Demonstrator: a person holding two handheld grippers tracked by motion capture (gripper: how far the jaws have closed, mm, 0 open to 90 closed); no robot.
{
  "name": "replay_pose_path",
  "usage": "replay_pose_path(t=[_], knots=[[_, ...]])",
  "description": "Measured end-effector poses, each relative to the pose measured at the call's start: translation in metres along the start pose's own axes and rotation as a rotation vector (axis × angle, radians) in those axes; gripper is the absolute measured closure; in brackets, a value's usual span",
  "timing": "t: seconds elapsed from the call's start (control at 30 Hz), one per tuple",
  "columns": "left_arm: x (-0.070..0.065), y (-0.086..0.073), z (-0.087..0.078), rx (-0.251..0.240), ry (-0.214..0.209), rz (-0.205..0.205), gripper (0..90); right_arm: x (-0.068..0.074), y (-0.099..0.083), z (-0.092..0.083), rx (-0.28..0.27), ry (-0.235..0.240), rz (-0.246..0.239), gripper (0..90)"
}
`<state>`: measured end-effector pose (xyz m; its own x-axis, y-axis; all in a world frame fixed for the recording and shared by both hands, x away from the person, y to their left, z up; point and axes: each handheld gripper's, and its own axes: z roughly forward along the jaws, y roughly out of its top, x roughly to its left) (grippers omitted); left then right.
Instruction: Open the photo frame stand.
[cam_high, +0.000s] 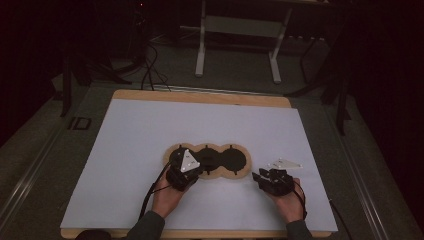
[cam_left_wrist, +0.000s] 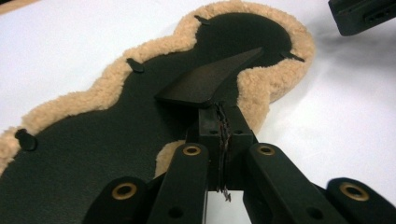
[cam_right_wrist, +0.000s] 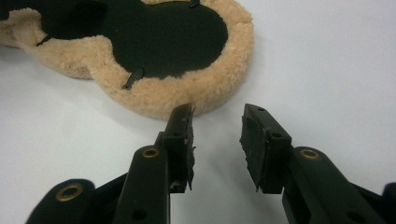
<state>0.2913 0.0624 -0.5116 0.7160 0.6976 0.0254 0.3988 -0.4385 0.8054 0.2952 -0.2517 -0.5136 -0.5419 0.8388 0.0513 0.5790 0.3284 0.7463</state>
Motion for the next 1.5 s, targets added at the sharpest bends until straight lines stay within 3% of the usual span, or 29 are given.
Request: replay_pose_path(t=[0.17, 0.33, 0.6, 0.77, 0.97, 1.33, 1.5], knots=[[-0.005, -0.002, -0.003, 0.000, -0.027, 0.005, 82.8, -0.001, 0.000, 0.000, -0.004, -0.002, 0.005, 62.1], [-0.014, -0.001, -0.011, -0.001, -0.053, 0.059, 79.2, -0.002, 0.000, 0.000, -0.006, -0.005, 0.009, 61.9], [-0.017, 0.014, -0.026, -0.047, -0.068, 0.106, 71.0, -0.002, 0.000, 0.000, -0.010, -0.010, 0.011, 61.5], [-0.015, 0.023, -0.028, -0.055, -0.073, 0.113, 66.9, -0.003, 0.000, 0.000, -0.013, -0.011, 0.011, 61.4], [-0.008, 0.032, -0.021, -0.039, -0.041, 0.122, 59.7, -0.003, 0.000, 0.000, -0.013, -0.011, 0.012, 60.8], [-0.008, 0.031, -0.005, -0.015, 0.041, 0.173, 46.6, -0.003, 0.000, 0.001, -0.011, -0.014, 0.011, 60.3], [-0.008, 0.031, 0.003, 0.008, 0.057, 0.199, 42.4, -0.003, 0.000, 0.002, -0.010, -0.016, 0.010, 59.9]])
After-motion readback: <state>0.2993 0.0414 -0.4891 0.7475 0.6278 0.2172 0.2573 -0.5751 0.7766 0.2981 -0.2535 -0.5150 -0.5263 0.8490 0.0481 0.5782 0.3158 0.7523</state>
